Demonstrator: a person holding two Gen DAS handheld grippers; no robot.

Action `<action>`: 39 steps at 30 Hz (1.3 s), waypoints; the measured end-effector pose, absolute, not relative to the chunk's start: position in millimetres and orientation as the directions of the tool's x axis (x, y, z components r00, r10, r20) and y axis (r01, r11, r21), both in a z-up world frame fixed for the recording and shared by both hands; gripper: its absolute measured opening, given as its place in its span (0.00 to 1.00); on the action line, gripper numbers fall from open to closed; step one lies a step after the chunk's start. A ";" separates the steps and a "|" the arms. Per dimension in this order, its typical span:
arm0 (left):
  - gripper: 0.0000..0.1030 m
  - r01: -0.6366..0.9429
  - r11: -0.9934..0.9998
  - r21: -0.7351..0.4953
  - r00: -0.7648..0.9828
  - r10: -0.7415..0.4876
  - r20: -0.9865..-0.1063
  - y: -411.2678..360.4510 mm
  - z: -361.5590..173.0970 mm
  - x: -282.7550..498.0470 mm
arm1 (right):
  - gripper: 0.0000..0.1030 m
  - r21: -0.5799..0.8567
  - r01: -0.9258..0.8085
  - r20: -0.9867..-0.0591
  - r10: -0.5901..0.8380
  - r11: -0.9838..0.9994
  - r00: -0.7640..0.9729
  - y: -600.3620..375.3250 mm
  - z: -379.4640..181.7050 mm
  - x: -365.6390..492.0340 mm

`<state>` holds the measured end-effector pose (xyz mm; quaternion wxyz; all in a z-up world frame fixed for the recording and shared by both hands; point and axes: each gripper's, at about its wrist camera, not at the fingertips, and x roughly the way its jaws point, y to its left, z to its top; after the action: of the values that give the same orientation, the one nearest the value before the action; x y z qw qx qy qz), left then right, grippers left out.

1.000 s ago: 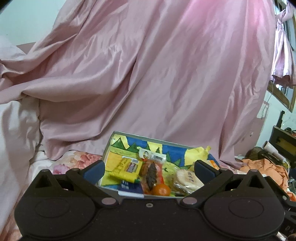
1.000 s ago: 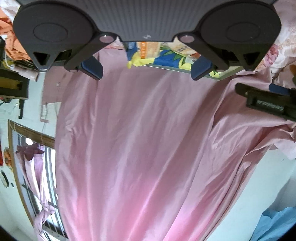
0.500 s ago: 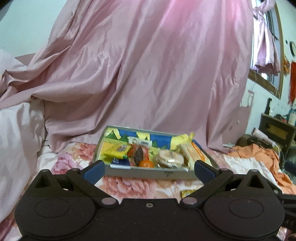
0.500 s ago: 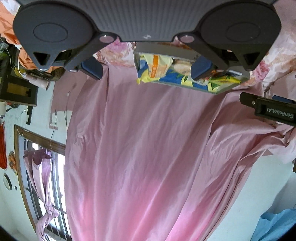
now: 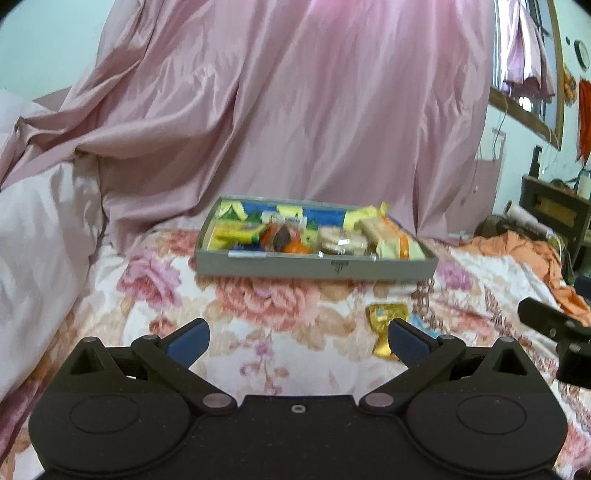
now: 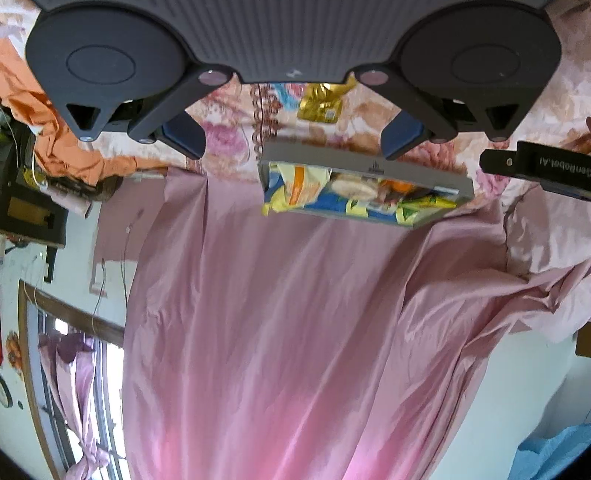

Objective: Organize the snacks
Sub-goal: 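Lift both grippers out of the tray and return over the remaining snacks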

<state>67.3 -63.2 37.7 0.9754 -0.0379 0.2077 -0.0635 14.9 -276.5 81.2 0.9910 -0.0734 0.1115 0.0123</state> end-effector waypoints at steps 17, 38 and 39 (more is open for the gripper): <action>0.99 0.130 0.990 -0.056 0.846 -0.141 -0.515 -74.7 6.6 82.8 | 1.00 -0.170 -0.046 -0.435 -0.033 0.984 0.900 -280.8 52.7 37.1; 0.99 0.198 0.980 -0.009 0.786 -0.164 -0.596 -112.2 -17.5 142.0 | 1.00 -0.306 -0.141 -0.551 -0.055 0.941 0.833 -312.8 17.8 100.9; 0.99 0.203 0.979 -0.010 0.782 -0.168 -0.600 -116.9 -18.1 147.4 | 1.00 -0.301 -0.137 -0.556 -0.057 0.944 0.829 -314.7 16.1 103.9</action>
<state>147.4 -116.9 -18.1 0.9435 0.0277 0.3152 -0.0981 103.9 -314.7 16.1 0.9417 -0.1664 0.2916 0.0214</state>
